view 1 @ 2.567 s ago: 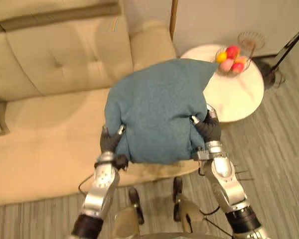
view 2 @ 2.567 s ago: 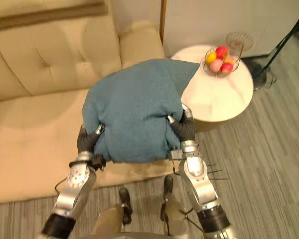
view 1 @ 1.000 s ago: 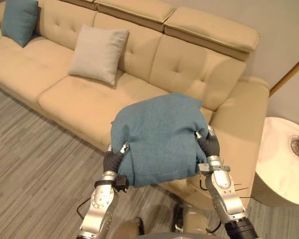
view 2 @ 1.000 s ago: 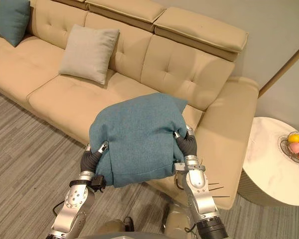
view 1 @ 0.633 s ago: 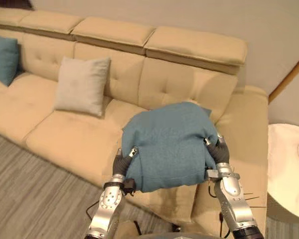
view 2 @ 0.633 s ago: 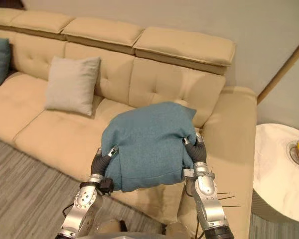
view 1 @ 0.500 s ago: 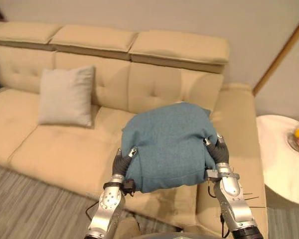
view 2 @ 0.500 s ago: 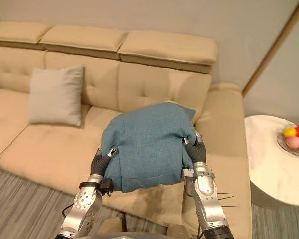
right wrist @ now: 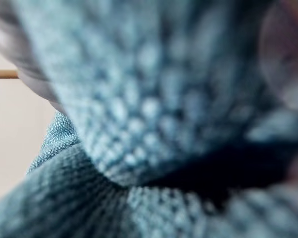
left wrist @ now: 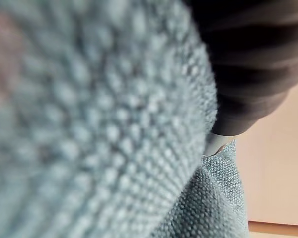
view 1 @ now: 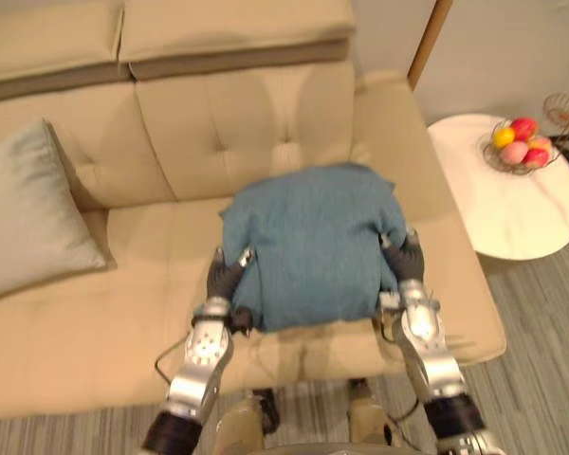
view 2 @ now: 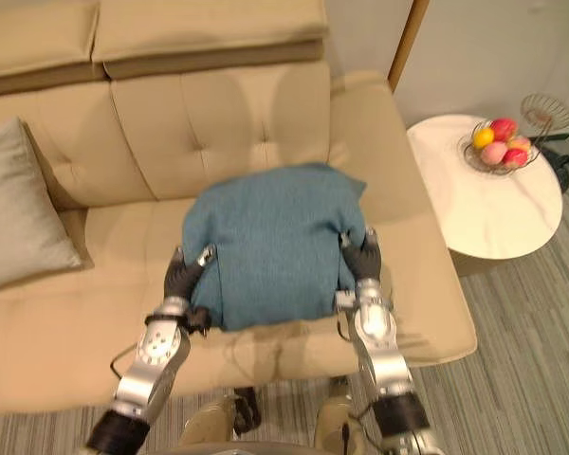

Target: Pick up cushions and gather them together orderly.

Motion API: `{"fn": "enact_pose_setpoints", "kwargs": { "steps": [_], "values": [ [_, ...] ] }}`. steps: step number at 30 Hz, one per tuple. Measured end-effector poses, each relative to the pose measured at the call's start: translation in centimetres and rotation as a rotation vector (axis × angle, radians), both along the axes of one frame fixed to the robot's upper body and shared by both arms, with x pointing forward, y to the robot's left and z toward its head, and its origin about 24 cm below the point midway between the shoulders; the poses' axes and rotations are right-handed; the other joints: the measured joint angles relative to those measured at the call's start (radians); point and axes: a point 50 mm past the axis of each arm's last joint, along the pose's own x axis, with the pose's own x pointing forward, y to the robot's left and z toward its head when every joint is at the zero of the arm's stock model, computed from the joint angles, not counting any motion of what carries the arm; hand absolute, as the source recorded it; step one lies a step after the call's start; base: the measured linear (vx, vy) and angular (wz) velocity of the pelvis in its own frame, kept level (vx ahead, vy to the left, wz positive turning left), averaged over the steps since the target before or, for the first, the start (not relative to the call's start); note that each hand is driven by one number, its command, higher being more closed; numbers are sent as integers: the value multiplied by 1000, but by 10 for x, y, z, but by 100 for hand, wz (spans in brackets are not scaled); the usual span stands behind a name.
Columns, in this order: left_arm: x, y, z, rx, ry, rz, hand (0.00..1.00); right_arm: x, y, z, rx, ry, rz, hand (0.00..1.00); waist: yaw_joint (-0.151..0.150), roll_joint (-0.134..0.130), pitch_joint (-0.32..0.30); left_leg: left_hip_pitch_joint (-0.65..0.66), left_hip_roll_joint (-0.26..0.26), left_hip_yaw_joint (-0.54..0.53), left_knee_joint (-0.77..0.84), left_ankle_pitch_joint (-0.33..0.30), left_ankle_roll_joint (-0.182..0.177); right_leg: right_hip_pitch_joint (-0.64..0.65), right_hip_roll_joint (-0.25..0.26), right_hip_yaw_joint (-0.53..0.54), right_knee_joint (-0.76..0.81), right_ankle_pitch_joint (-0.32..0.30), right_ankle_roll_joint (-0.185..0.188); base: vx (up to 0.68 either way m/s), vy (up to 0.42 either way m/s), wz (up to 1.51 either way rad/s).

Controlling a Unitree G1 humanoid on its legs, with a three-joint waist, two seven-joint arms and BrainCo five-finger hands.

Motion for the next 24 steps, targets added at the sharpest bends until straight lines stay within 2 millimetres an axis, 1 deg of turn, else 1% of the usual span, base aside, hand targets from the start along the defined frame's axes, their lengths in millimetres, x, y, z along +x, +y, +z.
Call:
{"fn": "enact_pose_setpoints", "kwargs": {
  "steps": [1, 2, 3, 4, 5, 6, 7, 8, 10, 11, 12, 14, 15, 17, 19, 21, 23, 24],
  "values": [
    [16, 2, 18, 19, -62, 21, 100, 15, 3, 19, -13, -57, -17, 100, 1, 2, 24, -33, -2, -11, -2, 18, 3, -27, -1, -12, -3, 10, 0, -173, -48, 32],
    [36, 4, 47, 35, -153, 49, 100, 32, 7, 48, -26, -137, -43, 100, 4, 2, 55, -74, -8, -27, -4, 42, 4, -58, -4, -27, -4, 23, 10, -179, -50, 35],
    [43, 4, 60, 41, -191, 56, 100, 38, 8, 60, -30, -170, -50, 100, 4, 2, 71, -86, -9, -33, -7, 51, 5, -67, -5, -34, -6, 30, 7, -179, -49, 39],
    [58, 4, 90, 57, -274, 79, 100, 50, 9, 89, -28, -244, -80, 100, 8, 2, 93, -117, -13, -45, -21, 77, 6, -96, -5, -43, -7, 44, 8, -164, -45, 39],
    [70, 3, 126, 68, -374, 100, 100, 59, 10, 125, -6, -325, -112, 100, 9, 3, 129, -138, -18, -58, -40, 105, 7, -113, -7, -61, -12, 57, 5, -157, -44, 36],
    [74, 3, 141, 72, -413, 109, 100, 62, 11, 138, 8, -357, -124, 100, 9, 2, 146, -140, -19, -62, -46, 114, 7, -117, -7, -64, -13, 63, 5, -142, -40, 31],
    [80, 1, 173, 75, -494, 135, 100, 66, 12, 167, 25, -424, -155, 100, 10, 2, 164, -159, -24, -72, -66, 136, 7, -137, -7, -69, -14, 69, 5, -114, -27, 21],
    [83, 0, 195, 80, -548, 158, 100, 68, 13, 185, 30, -467, -181, 100, 11, 1, 176, -169, -28, -77, -79, 151, 7, -149, -9, -76, -14, 72, 7, -121, -31, 26],
    [80, 0, 250, 70, -698, 215, 100, 65, 18, 231, 62, -581, -220, 100, 10, 2, 208, -192, -34, -90, -126, 192, 6, -183, -9, -89, -17, 85, -2, -88, -29, 21],
    [78, 1, 265, 60, -739, 231, 100, 63, 19, 244, 71, -612, -232, 100, 10, 2, 217, -199, -35, -95, -136, 204, 4, -193, -8, -94, -16, 88, -3, -77, -27, 17],
    [75, 2, 286, 48, -788, 261, 0, 63, 20, 261, 92, -637, -250, 0, 10, 2, 236, -203, -36, -100, -149, 215, 4, -201, -8, -98, -17, 91, -2, -67, -22, 13],
    [74, 1, 314, 27, -839, 296, 0, 63, 21, 284, 120, -660, -273, 0, 8, 4, 239, -228, -45, -112, -191, 247, 3, -235, -11, -112, -18, 95, 1, -64, -19, 21],
    [73, 0, 328, 11, -853, 310, 0, 64, 19, 293, 126, -662, -293, 0, 2, 8, 242, -237, -50, -124, -226, 273, 3, -251, -12, -123, -20, 100, -3, -56, -13, 29],
    [75, -1, 346, 0, -853, 336, 0, 69, 15, 304, 117, -643, -328, 0, 2, 13, 248, -246, -57, -137, -296, 319, 2, -272, -12, -142, -44, 115, -5, -41, -6, 25],
    [81, 1, 354, -10, -816, 354, 0, 76, 11, 312, 103, -602, -344, 0, 5, 23, 264, -249, -60, -152, -362, 364, -3, -293, -9, -159, -54, 121, -2, -31, 0, 19],
    [90, 5, 347, -21, -759, 365, 0, 83, 12, 308, 95, -552, -326, 0, 7, 25, 266, -258, -59, -157, -406, 391, -3, -317, -6, -168, -54, 121, -1, -23, 12, 12],
    [105, 4, 330, -25, -654, 332, 0, 95, 8, 294, 77, -460, -305, 0, 9, 26, 273, -288, -61, -170, -407, 396, -1, -339, -8, -177, -55, 121, -1, -5, 34, 15],
    [109, 3, 325, -22, -629, 327, 0, 98, 6, 291, 70, -437, -306, 0, 10, 26, 277, -292, -62, -171, -407, 396, -1, -342, -9, -178, -55, 121, -1, 1, 58, 10]
  ]
}}
